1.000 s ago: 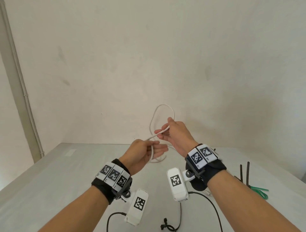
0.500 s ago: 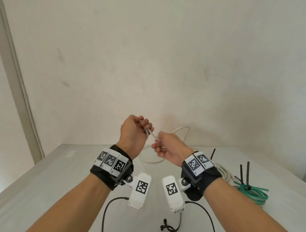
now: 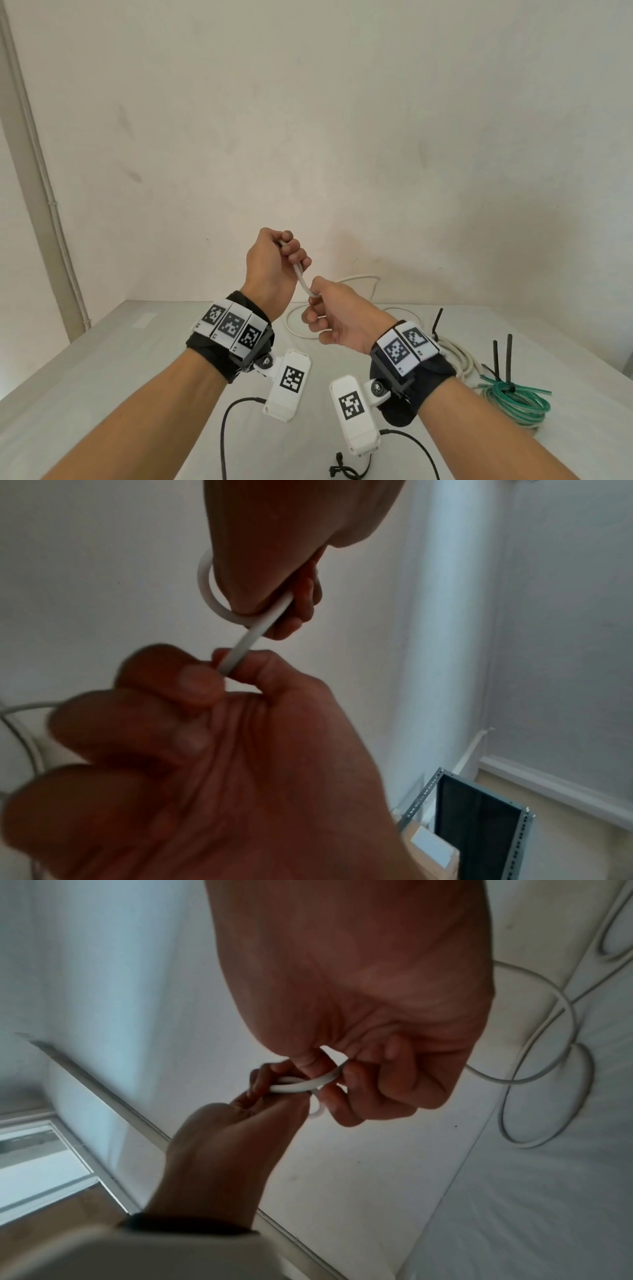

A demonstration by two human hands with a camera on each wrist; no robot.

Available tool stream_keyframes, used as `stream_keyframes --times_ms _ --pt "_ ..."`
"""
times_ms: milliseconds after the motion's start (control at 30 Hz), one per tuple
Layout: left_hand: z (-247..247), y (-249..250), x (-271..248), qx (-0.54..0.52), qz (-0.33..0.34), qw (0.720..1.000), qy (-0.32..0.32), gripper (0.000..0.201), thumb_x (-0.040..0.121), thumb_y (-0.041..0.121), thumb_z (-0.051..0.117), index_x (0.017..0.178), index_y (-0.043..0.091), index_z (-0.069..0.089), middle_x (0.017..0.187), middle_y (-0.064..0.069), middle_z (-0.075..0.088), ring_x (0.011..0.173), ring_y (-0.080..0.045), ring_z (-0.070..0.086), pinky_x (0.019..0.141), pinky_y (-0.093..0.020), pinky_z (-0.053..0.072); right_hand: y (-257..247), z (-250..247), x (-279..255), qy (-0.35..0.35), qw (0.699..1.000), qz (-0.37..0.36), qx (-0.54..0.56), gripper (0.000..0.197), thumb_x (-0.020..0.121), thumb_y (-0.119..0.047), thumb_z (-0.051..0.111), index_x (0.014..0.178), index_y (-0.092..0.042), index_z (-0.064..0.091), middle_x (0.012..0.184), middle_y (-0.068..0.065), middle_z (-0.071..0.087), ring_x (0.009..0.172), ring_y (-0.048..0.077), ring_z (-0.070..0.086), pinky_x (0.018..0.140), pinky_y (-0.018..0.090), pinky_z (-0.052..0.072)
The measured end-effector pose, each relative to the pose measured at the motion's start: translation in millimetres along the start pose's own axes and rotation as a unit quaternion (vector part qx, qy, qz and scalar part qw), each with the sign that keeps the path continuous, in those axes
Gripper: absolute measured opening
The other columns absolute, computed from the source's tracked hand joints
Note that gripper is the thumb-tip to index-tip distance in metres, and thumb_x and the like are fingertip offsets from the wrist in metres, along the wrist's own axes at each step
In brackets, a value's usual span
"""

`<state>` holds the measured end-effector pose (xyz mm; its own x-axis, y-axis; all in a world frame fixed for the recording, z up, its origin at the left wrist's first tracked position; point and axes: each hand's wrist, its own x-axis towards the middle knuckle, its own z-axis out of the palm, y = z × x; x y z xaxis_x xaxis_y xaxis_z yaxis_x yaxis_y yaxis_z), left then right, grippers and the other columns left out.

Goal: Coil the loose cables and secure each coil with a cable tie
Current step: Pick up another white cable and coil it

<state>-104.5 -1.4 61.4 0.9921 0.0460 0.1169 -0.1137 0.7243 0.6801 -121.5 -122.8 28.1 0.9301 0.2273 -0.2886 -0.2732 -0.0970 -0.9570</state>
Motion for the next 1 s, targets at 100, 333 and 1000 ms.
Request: stream_keyframes --times_ms 100,333,1000 --pt "3.0 0.7 -3.6 -0.022 -0.050 0.998 -0.036 0.025 0.094 0.012 0.034 0.070 0.017 0.042 0.060 0.006 0.025 0.046 -0.010 0.024 0.044 -0.022 0.032 -0.2 -0.5 2.9 -0.019 1.000 0.017 -0.018 0.007 0.093 -0.021 0.039 0.086 -0.019 0.038 0.058 0.002 0.050 0.048 0.014 0.029 0.048 0.024 0.017" --pt "1.3 23.9 -7.0 0.140 -0.130 0.970 -0.152 0.026 0.092 0.015 0.032 0.067 0.022 0.033 0.058 0.009 0.014 0.046 -0.010 0.008 0.036 -0.021 0.013 -11.9 -17.7 10.1 0.003 1.000 0.012 -0.017 0.020 0.108 -0.027 0.039 0.094 -0.014 0.047 0.070 0.007 0.068 0.054 0.017 0.055 0.047 0.024 0.035" --pt "-33.2 -12.0 -12.6 0.308 -0.385 0.828 -0.267 0.021 0.089 0.029 0.031 0.069 0.024 0.030 0.061 0.008 0.019 0.045 -0.007 0.013 0.039 -0.018 0.009 -42.8 -39.7 7.3 0.093 0.984 -0.152 0.022 0.015 0.110 -0.015 0.043 0.109 -0.003 0.052 0.084 0.014 0.067 0.062 0.024 0.061 0.057 0.029 0.053"
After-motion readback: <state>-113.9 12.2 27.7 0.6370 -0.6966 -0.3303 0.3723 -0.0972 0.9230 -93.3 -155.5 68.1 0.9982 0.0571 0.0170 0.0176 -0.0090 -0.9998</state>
